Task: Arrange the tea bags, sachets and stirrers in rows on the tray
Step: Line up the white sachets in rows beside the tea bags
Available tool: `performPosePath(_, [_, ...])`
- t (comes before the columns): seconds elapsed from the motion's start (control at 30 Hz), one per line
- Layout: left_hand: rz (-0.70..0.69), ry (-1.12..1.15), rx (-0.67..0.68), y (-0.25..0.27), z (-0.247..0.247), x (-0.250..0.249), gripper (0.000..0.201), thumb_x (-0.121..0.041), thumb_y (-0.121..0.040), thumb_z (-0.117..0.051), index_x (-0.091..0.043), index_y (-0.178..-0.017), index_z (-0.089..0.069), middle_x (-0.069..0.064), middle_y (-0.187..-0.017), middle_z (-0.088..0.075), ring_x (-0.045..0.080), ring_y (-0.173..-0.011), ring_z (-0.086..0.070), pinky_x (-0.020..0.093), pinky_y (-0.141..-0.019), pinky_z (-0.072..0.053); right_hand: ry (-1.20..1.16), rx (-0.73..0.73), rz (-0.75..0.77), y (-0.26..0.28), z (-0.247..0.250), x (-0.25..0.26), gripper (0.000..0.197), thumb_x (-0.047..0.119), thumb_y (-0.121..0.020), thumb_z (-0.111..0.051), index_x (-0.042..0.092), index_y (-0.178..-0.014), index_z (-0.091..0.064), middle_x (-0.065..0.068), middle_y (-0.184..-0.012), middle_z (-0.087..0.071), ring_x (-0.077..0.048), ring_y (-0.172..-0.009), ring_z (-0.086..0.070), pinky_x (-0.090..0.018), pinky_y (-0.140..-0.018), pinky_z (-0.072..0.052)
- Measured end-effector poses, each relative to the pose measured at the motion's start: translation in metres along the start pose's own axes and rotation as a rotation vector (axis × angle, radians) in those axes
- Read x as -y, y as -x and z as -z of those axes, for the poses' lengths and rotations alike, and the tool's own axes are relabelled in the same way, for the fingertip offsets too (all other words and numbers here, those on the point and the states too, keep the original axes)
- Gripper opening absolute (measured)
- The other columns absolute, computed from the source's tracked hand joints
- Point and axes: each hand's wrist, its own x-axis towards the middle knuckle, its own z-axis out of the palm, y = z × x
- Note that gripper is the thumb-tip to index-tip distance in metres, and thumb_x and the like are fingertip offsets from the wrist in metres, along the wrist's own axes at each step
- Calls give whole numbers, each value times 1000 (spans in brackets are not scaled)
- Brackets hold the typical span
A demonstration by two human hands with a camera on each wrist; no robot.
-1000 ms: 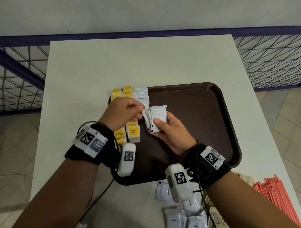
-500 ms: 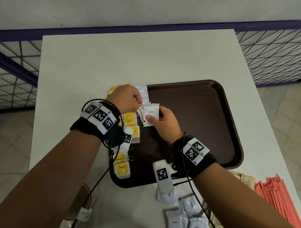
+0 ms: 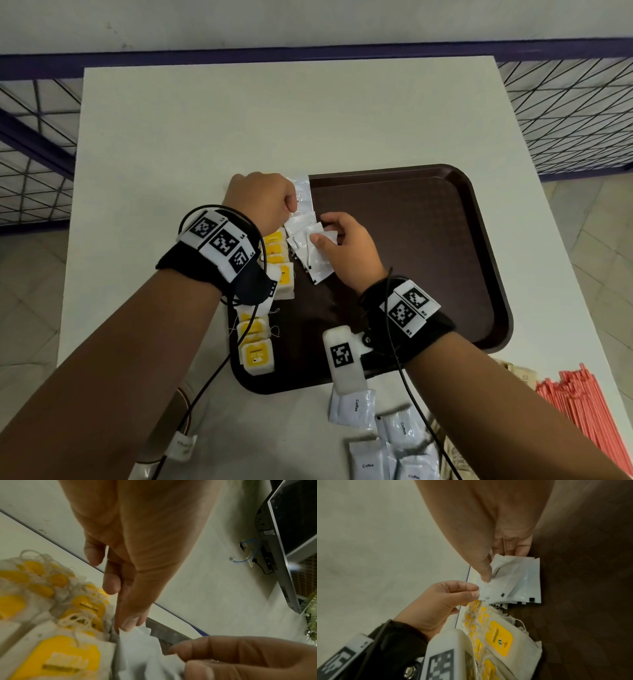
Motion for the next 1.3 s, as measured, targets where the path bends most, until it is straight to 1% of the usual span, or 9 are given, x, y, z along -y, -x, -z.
performPosePath(0.2, [-46,-73,-14,-2,-5,0,29,-12,-89,-46,-30,-88,-68,-9,-98,-65,22,-105,-50,38,-94,-29,5,16,10,6,3,-4,30,23,-83,-68,17,-112,-62,5,-103,-64,-5,-90,-57,-14,-75,-43])
performPosePath(0.37, [-67,-59,-25,-1,-5,-1,28,-14,-92,-46,-29,-97,-69,-5,-105,-66,24,-106,-51,38,-94,-32,4,44,0,13,10,-13,45,18,-77,-74,19,-120,-59,3,-117,-61,-8,-100,-59,-21,-89,-49])
performPosePath(0.47, [-5,228,-166,16,-4,-4,24,-11,-90,-51,-22,-97,-71,-2,-102,-67,19,-89,-58,29,-85,-43,-40,40,-10,15,14,-17,48,5,-73,-74,16,-118,-60,0,-112,-62,-10,-96,-60,-22,-89,-50])
performPosePath(0.57, [80,582,-272,60,-15,-17,19,-12,-90,-55,-20,-98,-71,-8,-96,-66,8,-79,-59,11,-73,-42,-91,36,-13,17,17,-19,45,-3,-72,-72,14,-112,-63,0,-99,-64,-9,-85,-61,-23,-86,-52])
performPosePath(0.7, [209,929,-174,122,-47,-36,25,-10,-91,-57,-23,-110,-66,-11,-107,-66,0,-98,-61,18,-90,-48,-75,65,6,20,22,-21,42,0,-72,-73,18,-109,-65,1,-99,-67,-8,-87,-63,-22,-87,-52])
performPosePath(0.83, [290,1017,-16,149,-76,-48,41,-7,-92,-51,-20,-130,-52,-9,-126,-55,-7,-108,-51,-3,-85,-36,-37,82,74,25,23,-23,36,2,-73,-72,18,-105,-68,1,-102,-67,-8,-90,-63,-17,-86,-50])
performPosePath(0.97, [300,1025,23,151,-90,-61,50,-8,-93,-50,-19,-140,-38,-2,-146,-38,5,-132,-36,16,-105,-31,-64,91,138,28,19,-25,35,-1,-71,-74,10,-104,-68,-8,-103,-64,-4,-87,-62,-13,-81,-50])
performPosePath(1.1, [305,1020,-1,147,-93,-70,51,-8,-93,-50,-17,-141,-37,-2,-148,-35,4,-132,-33,3,-96,-26,0,52,134,26,15,-28,36,3,-71,-76,12,-104,-68,-5,-106,-64,-8,-92,-62,-10,-80,-50])
performPosePath(1.3, [261,979,-82,142,-100,-73,49,-6,-91,-52,-15,-138,-41,-2,-146,-38,6,-135,-31,19,-110,-24,58,56,96,32,16,-27,30,11,-76,-74,13,-106,-68,0,-96,-68,-5,-81,-60,-3,-75,-44])
